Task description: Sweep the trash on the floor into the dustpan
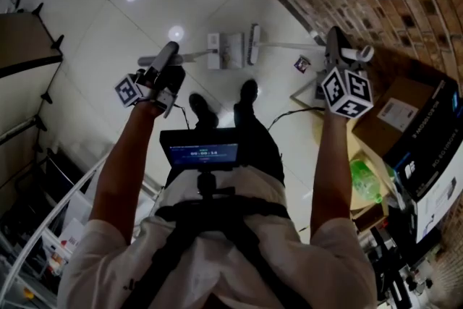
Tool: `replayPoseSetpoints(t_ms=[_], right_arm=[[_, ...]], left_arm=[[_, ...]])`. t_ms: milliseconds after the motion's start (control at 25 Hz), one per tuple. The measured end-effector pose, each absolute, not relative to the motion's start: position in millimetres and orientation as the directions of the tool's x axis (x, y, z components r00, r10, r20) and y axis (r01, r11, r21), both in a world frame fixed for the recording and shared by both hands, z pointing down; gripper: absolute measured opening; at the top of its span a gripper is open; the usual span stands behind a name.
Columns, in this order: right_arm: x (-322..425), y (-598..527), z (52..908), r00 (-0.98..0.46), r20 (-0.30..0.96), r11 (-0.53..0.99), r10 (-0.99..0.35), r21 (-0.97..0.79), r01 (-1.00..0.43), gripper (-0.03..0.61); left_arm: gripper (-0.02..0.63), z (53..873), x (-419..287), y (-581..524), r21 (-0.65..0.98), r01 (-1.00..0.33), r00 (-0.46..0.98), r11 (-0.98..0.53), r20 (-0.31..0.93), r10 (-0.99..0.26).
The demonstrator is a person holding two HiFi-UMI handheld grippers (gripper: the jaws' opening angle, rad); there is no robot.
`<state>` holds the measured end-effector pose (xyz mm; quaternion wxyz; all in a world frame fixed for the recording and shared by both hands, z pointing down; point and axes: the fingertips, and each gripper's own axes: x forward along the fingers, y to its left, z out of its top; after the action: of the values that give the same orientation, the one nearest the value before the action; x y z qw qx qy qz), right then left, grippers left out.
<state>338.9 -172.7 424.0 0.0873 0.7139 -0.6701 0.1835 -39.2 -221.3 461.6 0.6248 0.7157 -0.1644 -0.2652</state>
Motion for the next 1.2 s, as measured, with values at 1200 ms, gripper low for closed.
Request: replayPoseSetpoints(t_ms=[1200], right_arm=[[463, -129, 528, 0.310, 0.558, -0.354, -0.770, 0.031, -0.935, 0.015]], left_arm=[[0.016, 480, 28, -218, 0.994, 0.032, 0.867, -0.101, -0.078, -0.491]])
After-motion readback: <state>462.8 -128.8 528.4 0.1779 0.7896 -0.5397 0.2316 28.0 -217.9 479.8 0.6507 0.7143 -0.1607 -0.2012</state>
